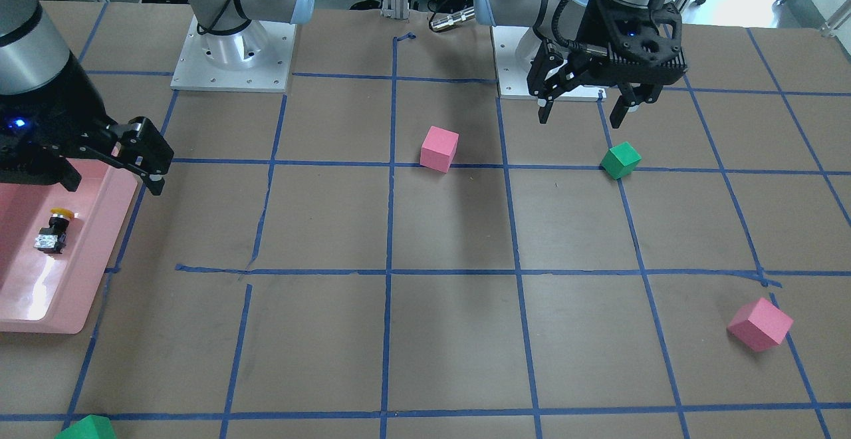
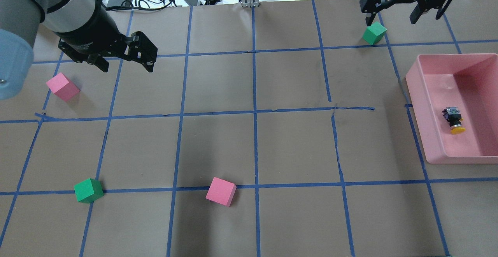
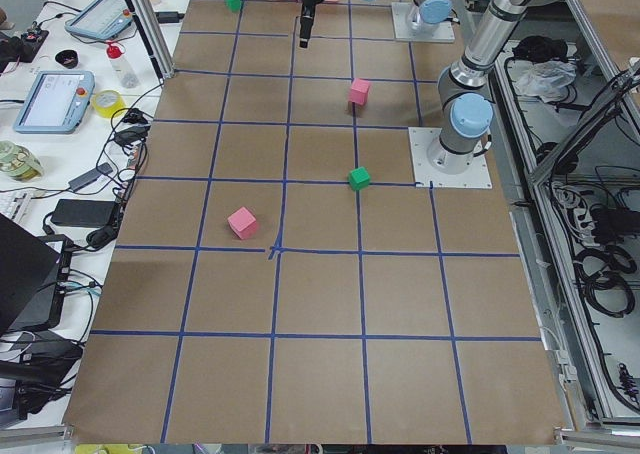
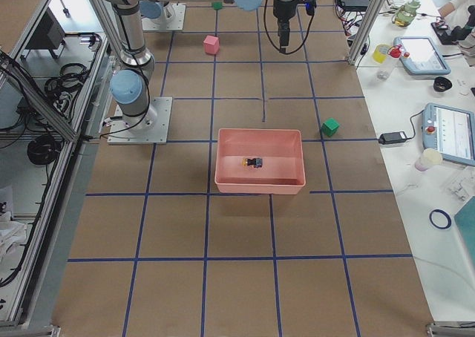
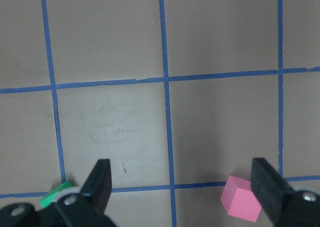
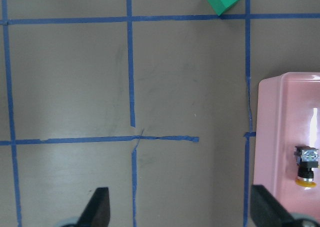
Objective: Align button upright
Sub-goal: 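Move the right gripper over the pink box toward the yellow-capped button, then lower the right gripper into the box and close on the button's black body, then lift the button out of the pink box with the right gripper, then carry the button with the right gripper to the grid center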
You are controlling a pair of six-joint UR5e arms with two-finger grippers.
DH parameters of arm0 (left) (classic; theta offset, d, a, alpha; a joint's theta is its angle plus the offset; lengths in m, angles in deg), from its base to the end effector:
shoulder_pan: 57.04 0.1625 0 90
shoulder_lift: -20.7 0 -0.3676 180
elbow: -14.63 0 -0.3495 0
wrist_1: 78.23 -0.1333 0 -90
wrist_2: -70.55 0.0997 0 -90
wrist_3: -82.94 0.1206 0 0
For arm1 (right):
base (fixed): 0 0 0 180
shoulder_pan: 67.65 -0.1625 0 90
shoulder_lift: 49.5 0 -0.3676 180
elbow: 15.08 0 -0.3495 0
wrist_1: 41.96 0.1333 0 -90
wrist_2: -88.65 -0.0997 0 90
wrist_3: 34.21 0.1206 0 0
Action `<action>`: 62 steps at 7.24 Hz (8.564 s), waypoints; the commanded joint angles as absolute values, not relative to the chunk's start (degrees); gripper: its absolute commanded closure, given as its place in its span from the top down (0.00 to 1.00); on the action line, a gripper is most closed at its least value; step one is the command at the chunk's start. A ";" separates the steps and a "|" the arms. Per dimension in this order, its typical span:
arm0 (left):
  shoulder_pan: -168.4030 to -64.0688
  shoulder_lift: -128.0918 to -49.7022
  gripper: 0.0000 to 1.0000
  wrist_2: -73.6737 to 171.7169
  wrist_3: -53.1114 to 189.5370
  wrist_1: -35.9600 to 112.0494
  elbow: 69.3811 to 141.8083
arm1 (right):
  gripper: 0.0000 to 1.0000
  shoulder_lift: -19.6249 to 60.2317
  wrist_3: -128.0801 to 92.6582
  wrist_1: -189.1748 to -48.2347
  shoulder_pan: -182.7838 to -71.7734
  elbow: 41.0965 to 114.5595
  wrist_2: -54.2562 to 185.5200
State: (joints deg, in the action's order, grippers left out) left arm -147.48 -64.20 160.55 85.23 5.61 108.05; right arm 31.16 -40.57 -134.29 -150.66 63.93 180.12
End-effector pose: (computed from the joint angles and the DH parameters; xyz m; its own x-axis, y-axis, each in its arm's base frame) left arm -0.1366 -0.4309 0.4330 -0.9989 0.0473 -0.0055 0.0476 0.9895 -0.1363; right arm 0.0663 -0.5288 0.4219 -0.9994 0.0130 0.0331 0.0108 0.9978 -0.0661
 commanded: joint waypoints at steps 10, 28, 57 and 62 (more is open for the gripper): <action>-147.48 -64.21 1.00 160.55 85.23 5.61 108.05 | 1.00 22.66 -68.13 -167.17 -119.08 90.36 176.37; -147.48 -64.21 1.00 160.55 85.23 5.61 108.05 | 1.00 18.17 -68.31 -173.62 -118.71 93.47 175.49; -147.48 -64.21 1.00 160.55 85.23 5.61 108.05 | 0.00 30.74 -59.16 -151.29 -134.31 79.05 172.79; -147.39 -64.21 1.00 160.56 85.23 5.61 107.97 | 0.00 23.21 -20.04 -164.33 -166.04 78.70 172.59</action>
